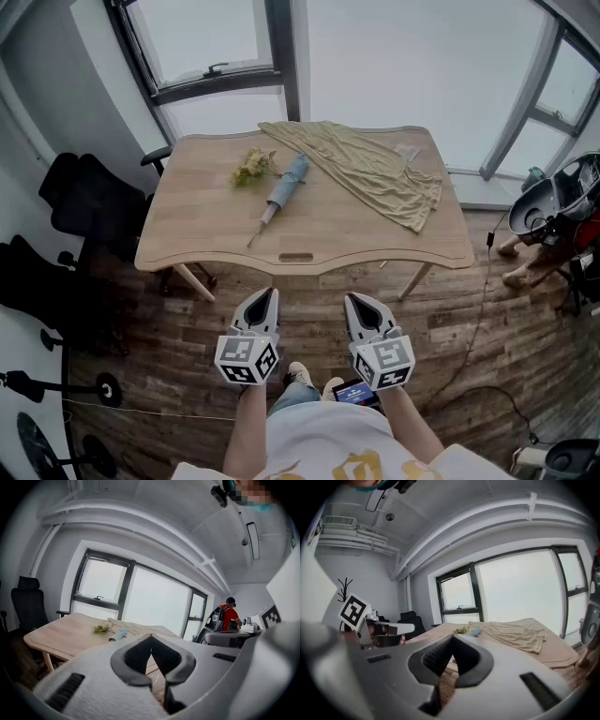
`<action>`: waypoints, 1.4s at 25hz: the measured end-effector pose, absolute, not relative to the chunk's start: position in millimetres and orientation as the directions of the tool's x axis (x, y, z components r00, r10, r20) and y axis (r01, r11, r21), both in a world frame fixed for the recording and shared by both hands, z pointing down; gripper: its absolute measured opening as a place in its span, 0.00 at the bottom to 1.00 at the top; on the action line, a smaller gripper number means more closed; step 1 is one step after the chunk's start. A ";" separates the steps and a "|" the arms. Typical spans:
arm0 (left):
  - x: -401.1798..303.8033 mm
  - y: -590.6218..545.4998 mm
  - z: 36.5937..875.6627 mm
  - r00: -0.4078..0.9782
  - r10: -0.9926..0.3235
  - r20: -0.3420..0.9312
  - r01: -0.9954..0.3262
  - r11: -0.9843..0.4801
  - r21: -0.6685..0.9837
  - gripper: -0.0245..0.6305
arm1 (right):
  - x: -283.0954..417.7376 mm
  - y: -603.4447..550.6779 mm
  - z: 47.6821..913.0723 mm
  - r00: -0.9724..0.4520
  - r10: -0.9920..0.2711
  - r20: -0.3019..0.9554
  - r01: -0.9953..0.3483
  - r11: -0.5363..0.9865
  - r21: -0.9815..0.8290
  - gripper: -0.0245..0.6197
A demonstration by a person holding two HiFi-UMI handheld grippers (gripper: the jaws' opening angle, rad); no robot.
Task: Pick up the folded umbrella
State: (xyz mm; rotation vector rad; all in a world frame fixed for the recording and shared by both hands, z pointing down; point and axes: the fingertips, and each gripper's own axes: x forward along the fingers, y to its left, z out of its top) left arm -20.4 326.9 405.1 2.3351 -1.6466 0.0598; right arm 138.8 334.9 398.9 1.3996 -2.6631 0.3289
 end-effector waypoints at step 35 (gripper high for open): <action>-63.8 127.8 431.9 0.361 -0.910 0.207 -0.922 -0.315 0.223 0.05 | 109.9 134.5 430.3 -0.537 -0.808 0.243 -0.843 0.506 -0.182 0.05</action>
